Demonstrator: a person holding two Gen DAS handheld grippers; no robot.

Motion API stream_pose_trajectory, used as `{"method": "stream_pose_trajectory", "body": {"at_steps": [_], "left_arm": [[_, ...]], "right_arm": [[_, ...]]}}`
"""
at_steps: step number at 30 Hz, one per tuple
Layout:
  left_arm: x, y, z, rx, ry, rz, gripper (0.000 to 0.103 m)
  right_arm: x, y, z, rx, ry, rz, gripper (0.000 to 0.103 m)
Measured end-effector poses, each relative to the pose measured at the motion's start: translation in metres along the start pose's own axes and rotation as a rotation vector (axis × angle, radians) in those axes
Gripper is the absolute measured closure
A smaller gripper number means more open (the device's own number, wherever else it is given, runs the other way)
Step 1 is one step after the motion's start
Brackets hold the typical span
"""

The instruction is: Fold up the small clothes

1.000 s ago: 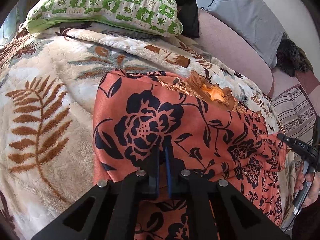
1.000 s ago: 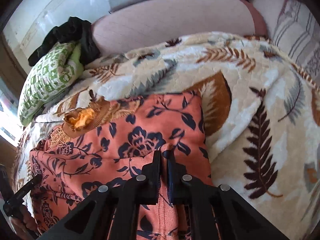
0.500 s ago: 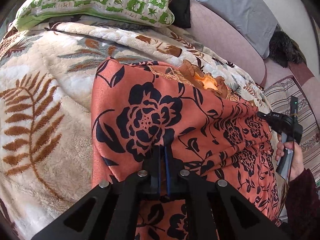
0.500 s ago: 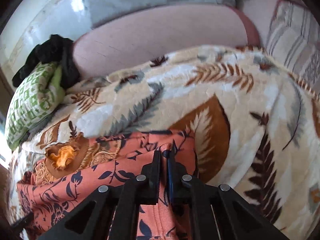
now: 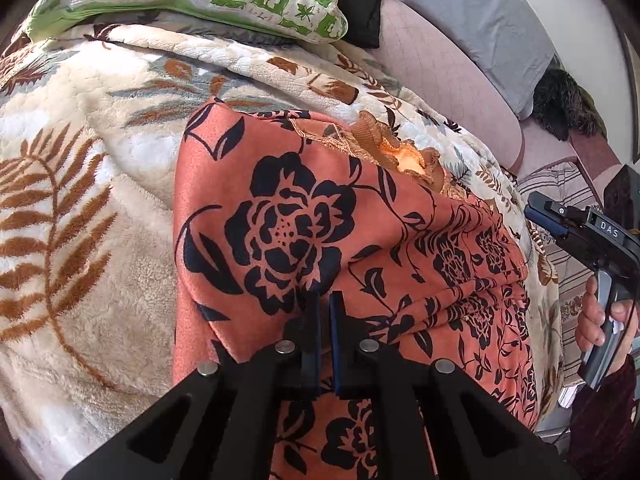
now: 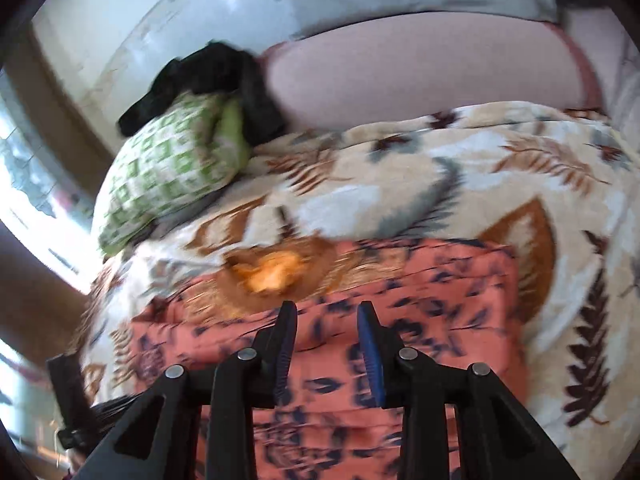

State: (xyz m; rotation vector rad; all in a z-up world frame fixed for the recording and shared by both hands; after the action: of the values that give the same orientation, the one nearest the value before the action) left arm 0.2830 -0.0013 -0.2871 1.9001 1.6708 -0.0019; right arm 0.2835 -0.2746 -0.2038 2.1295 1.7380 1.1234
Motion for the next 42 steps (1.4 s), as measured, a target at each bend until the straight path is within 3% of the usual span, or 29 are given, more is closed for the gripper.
{"method": "stream_pose_trajectory", "body": {"at_steps": [4,7,9,11,13,17,21,27,29,31,33,36,39,40,41,42], "left_arm": [[0.002,-0.002,0.000,0.013,-0.013,-0.006,0.098],[0.002,-0.005,-0.001,0.016,-0.017,0.007,0.098],[0.002,-0.006,-0.002,0.019,-0.023,0.016,0.098],[0.004,-0.008,-0.003,0.028,-0.034,0.014,0.098],[0.007,-0.006,-0.006,0.025,-0.058,-0.003,0.098],[0.008,-0.002,-0.020,-0.019,-0.055,-0.002,0.098],[0.009,0.008,-0.039,-0.114,-0.043,-0.020,0.097],[0.014,0.007,-0.018,-0.076,0.137,-0.025,0.097],[0.013,0.007,-0.017,-0.077,0.156,-0.027,0.097],[0.014,0.006,-0.018,-0.070,0.170,-0.036,0.097],[0.017,0.005,-0.020,-0.073,0.177,-0.047,0.097],[0.022,0.001,-0.028,-0.081,0.172,-0.051,0.097],[0.024,-0.013,-0.049,-0.104,0.178,-0.029,0.096],[0.026,-0.021,-0.057,-0.112,0.193,-0.023,0.090],[0.029,-0.030,-0.066,-0.118,0.208,-0.021,0.083],[0.032,-0.038,-0.074,-0.121,0.213,-0.025,0.066]], "right_arm": [[0.082,-0.026,0.048,0.120,0.123,-0.130,0.069],[0.120,-0.040,0.087,0.178,0.169,-0.165,0.069],[0.131,-0.050,0.122,0.241,0.150,-0.160,0.069],[0.125,-0.059,0.157,0.286,0.067,-0.153,0.070],[0.117,-0.055,0.166,0.232,0.081,-0.133,0.071],[0.106,-0.045,0.140,0.176,0.131,-0.050,0.071],[0.083,-0.043,0.080,0.084,0.094,-0.082,0.069],[-0.005,-0.057,0.007,0.027,-0.120,-0.001,0.069],[-0.040,-0.069,0.000,0.056,-0.204,0.035,0.069],[-0.074,-0.090,0.005,0.144,-0.273,0.086,0.069],[-0.082,-0.104,-0.004,0.112,-0.231,0.078,0.069],[-0.075,-0.123,-0.019,0.169,-0.259,0.016,0.068],[-0.067,-0.135,-0.059,0.116,-0.186,0.018,0.068],[-0.065,-0.142,-0.073,0.094,-0.160,0.034,0.068],[-0.066,-0.148,-0.089,0.075,-0.141,0.049,0.061],[-0.068,-0.154,-0.102,0.060,-0.135,0.065,0.037]]}}
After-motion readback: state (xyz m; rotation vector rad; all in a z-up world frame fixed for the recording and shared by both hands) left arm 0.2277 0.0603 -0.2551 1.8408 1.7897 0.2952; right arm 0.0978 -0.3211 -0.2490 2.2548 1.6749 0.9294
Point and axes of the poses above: each gripper's, at about its wrist camera, not at the fingertips, and z roughly the way its jaws point, x to its left, y to its top, the point moved 5 cm from there along z, roughly the way its jaws point, and after that the axes turned 6 degrees about y, right-handed, at the moved point
